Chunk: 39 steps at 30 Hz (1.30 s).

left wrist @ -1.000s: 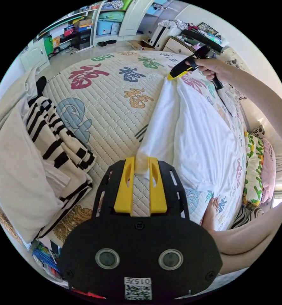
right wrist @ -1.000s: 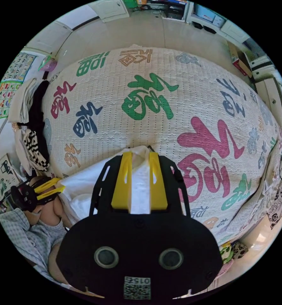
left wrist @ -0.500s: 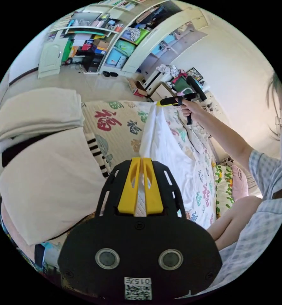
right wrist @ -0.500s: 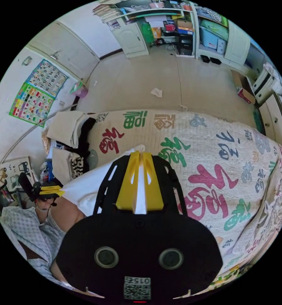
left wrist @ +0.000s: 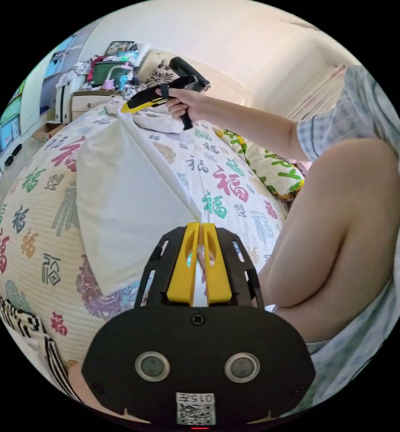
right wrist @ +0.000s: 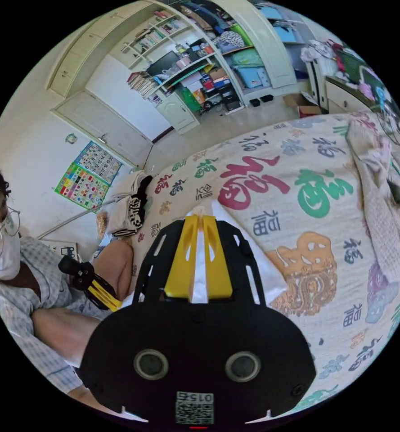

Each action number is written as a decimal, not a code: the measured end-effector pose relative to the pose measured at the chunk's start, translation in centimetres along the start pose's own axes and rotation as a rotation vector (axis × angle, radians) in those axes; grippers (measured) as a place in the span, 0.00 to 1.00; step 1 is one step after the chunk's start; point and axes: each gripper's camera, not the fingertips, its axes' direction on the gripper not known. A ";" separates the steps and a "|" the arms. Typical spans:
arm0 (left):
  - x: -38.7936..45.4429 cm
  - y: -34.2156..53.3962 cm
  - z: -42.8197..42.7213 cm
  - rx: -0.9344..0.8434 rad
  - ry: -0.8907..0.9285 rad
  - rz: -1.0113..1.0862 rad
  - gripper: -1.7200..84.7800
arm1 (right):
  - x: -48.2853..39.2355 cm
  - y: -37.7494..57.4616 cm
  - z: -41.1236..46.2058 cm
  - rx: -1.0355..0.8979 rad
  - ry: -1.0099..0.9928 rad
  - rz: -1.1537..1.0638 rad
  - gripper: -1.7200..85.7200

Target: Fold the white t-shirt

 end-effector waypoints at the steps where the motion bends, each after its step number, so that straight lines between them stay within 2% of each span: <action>1: 0.7 -0.9 2.4 -0.025 0.016 0.021 0.02 | 2.2 2.4 -1.2 0.026 -0.015 0.062 0.03; 5: 2.4 -3.8 9.6 -0.098 0.017 0.059 0.02 | 8.7 9.2 -3.6 0.096 -0.032 0.235 0.03; 9: 3.5 -5.8 14.3 -0.169 -0.030 0.088 0.03 | 12.0 13.0 -4.8 0.154 -0.085 0.303 0.04; 15: 3.3 -8.0 21.3 -0.372 -0.121 0.123 0.12 | 15.2 17.5 -7.2 0.233 -0.072 0.420 0.11; 18: 2.6 -9.6 20.3 -0.401 -0.006 0.174 0.12 | 14.7 19.4 -9.7 0.300 -0.054 0.411 0.13; 21: 0.5 -12.1 16.8 -0.359 0.189 0.227 0.12 | 12.5 20.3 -11.3 0.285 -0.005 0.338 0.14; 22: -1.4 -13.5 15.1 -0.313 0.240 0.201 0.12 | 11.6 20.4 -11.4 0.259 0.025 0.309 0.15; 24: -5.4 -15.6 12.8 -0.216 0.220 0.106 0.12 | 10.7 20.2 -11.0 0.206 0.076 0.280 0.15; 26: -11.1 -17.9 10.7 -0.072 0.002 -0.009 0.12 | 10.3 19.8 -9.9 0.133 0.156 0.280 0.14; 27: -12.3 -18.4 10.6 -0.051 -0.076 -0.025 0.12 | 10.5 19.7 -9.6 0.118 0.175 0.299 0.14; 29: -16.5 -20.8 11.4 -0.018 -0.346 -0.049 0.13 | 11.3 19.9 -8.9 0.090 0.184 0.358 0.12; 31: -19.0 -22.9 12.2 -0.002 -0.398 -0.036 0.14 | 11.8 20.5 -9.1 0.106 0.153 0.389 0.11; 33: -21.7 -24.7 13.6 -0.044 -0.334 -0.063 0.11 | 12.2 21.1 -9.7 0.128 0.135 0.420 0.10; 35: -25.6 -26.1 16.0 -0.169 -0.215 -0.121 0.06 | 12.8 22.0 -10.5 0.146 0.108 0.434 0.07; 39: -31.0 -26.3 16.5 -0.111 -0.122 -0.274 0.05 | 13.5 22.8 -10.8 0.115 0.134 0.429 0.03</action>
